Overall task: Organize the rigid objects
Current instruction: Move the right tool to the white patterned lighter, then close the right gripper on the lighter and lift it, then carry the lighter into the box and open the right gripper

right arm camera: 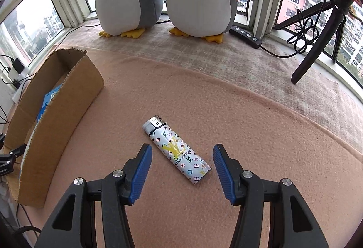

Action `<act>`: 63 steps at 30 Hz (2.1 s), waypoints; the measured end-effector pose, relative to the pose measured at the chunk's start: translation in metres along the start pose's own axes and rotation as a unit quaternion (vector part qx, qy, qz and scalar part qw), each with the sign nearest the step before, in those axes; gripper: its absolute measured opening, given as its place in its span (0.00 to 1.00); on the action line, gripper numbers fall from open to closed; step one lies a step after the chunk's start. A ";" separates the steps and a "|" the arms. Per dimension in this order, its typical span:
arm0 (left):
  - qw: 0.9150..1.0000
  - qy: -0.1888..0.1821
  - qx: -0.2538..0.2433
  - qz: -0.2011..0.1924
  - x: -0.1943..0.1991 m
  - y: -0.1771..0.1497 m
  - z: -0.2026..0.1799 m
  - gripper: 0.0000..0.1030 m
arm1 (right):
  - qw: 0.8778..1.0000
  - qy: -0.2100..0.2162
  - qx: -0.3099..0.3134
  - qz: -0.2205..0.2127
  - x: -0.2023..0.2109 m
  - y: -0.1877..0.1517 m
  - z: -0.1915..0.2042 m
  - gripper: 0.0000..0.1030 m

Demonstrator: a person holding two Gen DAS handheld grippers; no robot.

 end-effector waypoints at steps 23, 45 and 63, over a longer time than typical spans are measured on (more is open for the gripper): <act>1.000 -0.005 0.006 0.001 0.000 -0.001 0.004 0.69 | 0.997 0.073 -0.021 0.019 0.006 -0.021 0.030 0.49; 1.000 -0.008 0.011 -0.002 -0.002 0.002 0.002 0.69 | 0.998 -0.041 -0.050 0.019 -0.003 -0.011 0.038 0.20; 1.000 -0.017 0.015 -0.007 -0.002 0.003 0.002 0.70 | 0.996 0.030 -0.066 -0.056 0.054 0.010 0.080 0.20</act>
Point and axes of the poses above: each gripper's, at about its wrist camera, not at the fingertips, and x roughly against the way its jaws point, z to its left, y to its top, the point moved 1 cm from there along -x, roughly the way its jaws point, and after that the axes turned 1 degree about y, right-handed, at the moved point
